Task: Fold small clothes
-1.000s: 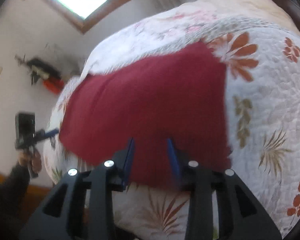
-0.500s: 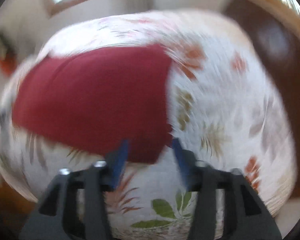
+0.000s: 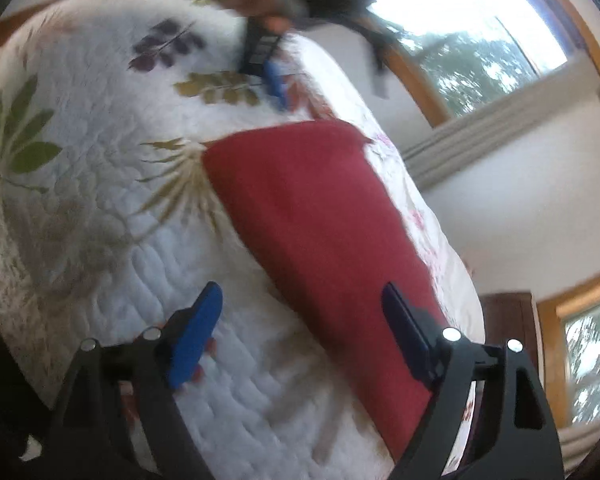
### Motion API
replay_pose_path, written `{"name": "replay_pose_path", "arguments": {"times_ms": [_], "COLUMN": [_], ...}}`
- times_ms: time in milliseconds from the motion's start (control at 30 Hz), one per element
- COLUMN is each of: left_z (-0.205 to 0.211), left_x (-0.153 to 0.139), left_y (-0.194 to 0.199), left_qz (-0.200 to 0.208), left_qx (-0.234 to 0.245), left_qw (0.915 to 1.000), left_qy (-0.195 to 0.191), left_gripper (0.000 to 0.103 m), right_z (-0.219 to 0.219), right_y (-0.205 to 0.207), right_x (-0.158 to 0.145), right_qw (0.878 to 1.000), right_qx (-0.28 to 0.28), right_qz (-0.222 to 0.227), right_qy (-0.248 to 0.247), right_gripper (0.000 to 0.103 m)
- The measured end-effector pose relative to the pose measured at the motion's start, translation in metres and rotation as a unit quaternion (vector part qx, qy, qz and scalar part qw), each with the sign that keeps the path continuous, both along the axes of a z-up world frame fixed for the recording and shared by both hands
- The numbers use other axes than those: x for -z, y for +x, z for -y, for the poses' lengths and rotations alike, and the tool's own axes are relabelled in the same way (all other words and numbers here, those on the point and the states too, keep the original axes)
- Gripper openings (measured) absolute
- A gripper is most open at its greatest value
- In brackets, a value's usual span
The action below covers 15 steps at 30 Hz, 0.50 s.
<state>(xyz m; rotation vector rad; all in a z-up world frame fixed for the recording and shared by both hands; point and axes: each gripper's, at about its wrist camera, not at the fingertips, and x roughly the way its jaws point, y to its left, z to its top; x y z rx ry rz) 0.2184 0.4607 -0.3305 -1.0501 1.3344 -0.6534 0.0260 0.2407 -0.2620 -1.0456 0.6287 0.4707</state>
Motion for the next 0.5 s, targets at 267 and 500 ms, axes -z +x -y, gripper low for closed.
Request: {"name": "replay_pose_path", "arguments": {"times_ms": [267,500], "left_z": [0.007,0.041], "left_x": [0.016,0.009], "left_y": [0.043,0.073], "left_qz": [-0.012,-0.007], "left_qx": [0.029,0.058], "left_qw": [0.9993,0.9981], "left_qy": [-0.019,-0.018], "left_gripper": [0.099,0.099], "right_z": [-0.038,-0.057], "right_y": [0.015,0.057], "right_x": [0.036,0.044], "right_qw": [0.998,0.998], "right_qx": [-0.029,-0.012], "right_qz": [0.02,0.022], "right_qy": [-0.055,-0.055], "right_gripper": [0.08,0.081]}}
